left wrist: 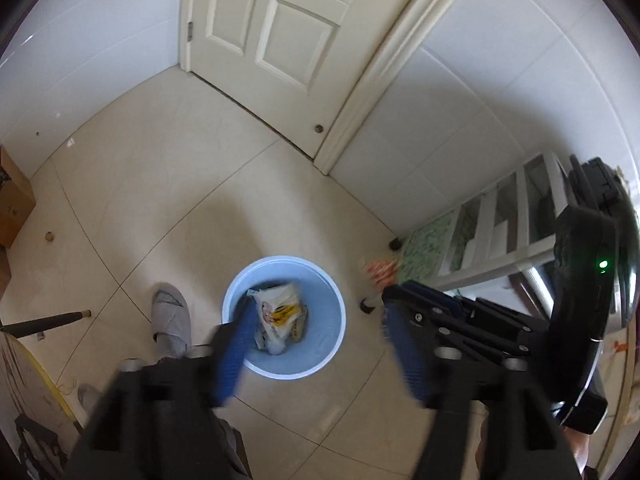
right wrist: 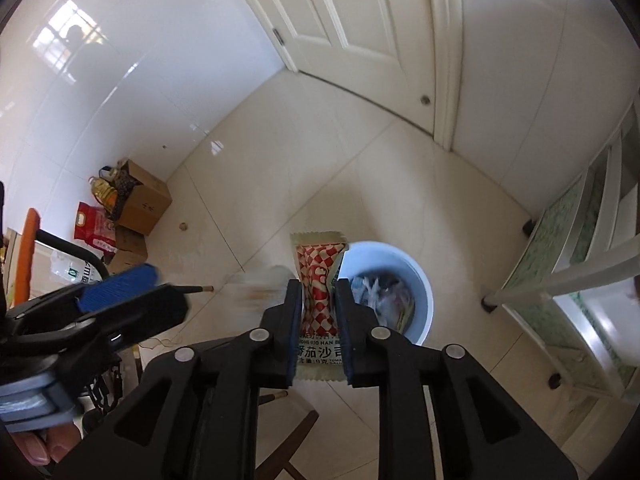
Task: Collect trash
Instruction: 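Carry both wrappers to the blue bin and open both tools, then move both tools back over the orange table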
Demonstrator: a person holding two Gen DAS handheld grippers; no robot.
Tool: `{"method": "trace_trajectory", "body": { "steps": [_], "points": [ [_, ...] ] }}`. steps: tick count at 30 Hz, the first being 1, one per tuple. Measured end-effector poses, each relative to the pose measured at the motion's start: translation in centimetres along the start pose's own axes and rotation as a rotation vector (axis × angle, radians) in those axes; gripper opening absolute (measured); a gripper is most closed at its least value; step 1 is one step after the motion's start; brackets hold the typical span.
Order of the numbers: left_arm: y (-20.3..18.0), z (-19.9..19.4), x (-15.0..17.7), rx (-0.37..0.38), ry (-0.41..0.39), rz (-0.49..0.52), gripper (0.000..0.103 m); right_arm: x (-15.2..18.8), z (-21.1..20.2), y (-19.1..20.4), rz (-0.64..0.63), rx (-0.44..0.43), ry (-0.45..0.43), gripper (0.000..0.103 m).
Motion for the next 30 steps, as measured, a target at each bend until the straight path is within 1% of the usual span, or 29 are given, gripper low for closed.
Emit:
{"method": "trace_trajectory", "body": {
  "steps": [1,2,3,4,6,7,8,9,10,12,14,17,19,21,23,25,26,27,30],
  "points": [
    [0.1,0.4,-1.6,-0.014,-0.001,-0.004,0.073,0.1,0.2,-0.2,0.006,0.000,0.001,0.040],
    [0.3,0.4,-1.7,-0.032,0.005,-0.009,0.076,0.1,0.4,-0.3,0.015,0.000,-0.001,0.064],
    [0.5,0.4,-1.9,-0.048,0.010,-0.017,0.078,0.1,0.4,-0.5,0.020,0.007,-0.008,0.073],
    [-0.1,1.0,-2.9,-0.058,0.008,-0.020,0.079,0.1,0.5,-0.5,0.020,0.011,-0.012,0.083],
    [-0.8,1.0,-3.6,-0.090,-0.006,-0.013,0.081,0.2,0.5,-0.5,0.019,0.025,-0.014,0.092],
    [-1.1,0.9,-4.1,-0.110,-0.015,-0.004,0.083,0.2,0.3,-0.4,0.019,0.038,-0.021,0.101],
    [-1.4,0.5,-4.2,-0.132,-0.033,0.006,0.083,0.2,0.2,-0.6,0.021,0.046,-0.031,0.103],
    [-2.0,-0.2,-4.7,-0.147,-0.050,0.012,0.085,0.3,0.0,-0.5,0.024,0.062,-0.032,0.103],
    [-2.4,-0.8,-4.3,-0.161,-0.068,0.018,0.088,0.3,-0.2,-0.4,0.025,0.074,-0.024,0.103],
    [-3.4,-2.3,-3.4,-0.194,-0.109,0.030,0.091,0.3,-0.9,0.1,0.019,0.079,-0.041,0.103],
    [-4.2,-4.0,-2.3,-0.224,-0.136,0.051,0.091,0.2,-1.7,0.6,0.016,0.075,-0.056,0.103],
    [-4.8,-7.3,-0.2,-0.245,-0.189,0.056,0.091,-0.2,-3.6,2.1,0.003,0.071,-0.093,0.103],
    [-5.2,-9.9,0.7,-0.241,-0.228,0.052,0.091,-0.5,-5.4,3.8,-0.010,0.050,-0.127,0.103],
    [-4.7,-13.1,1.8,-0.222,-0.269,0.033,0.091,-0.8,-7.1,5.4,-0.025,0.030,-0.158,0.103],
    [-4.4,-16.4,2.9,-0.222,-0.324,0.014,0.091,-1.0,-9.0,7.5,-0.043,-0.002,-0.196,0.103],
    [-3.5,-19.7,4.2,-0.245,-0.371,-0.007,0.091,-1.1,-10.9,10.0,-0.071,-0.033,-0.233,0.103],
    [-3.2,-21.6,4.9,-0.272,-0.397,-0.018,0.091,-1.1,-11.7,11.2,-0.084,-0.048,-0.249,0.103],
    [-2.8,-23.3,5.6,-0.284,-0.420,-0.028,0.091,-1.1,-12.6,12.6,-0.100,-0.067,-0.266,0.103],
    [-1.9,-28.5,8.2,-0.324,-0.507,-0.067,0.092,-0.8,-14.9,17.0,-0.158,-0.125,-0.306,0.103]
  ]
}}
Point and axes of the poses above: each gripper's, at about its wrist camera, not at the fingertips, and z roughly the way its jaws point, y to its left, x to its underside, the point moved 1 cm from there along z, roughly the way its jaws point, and after that the axes turned 10 degrees about -y, right-handed, at the moved point
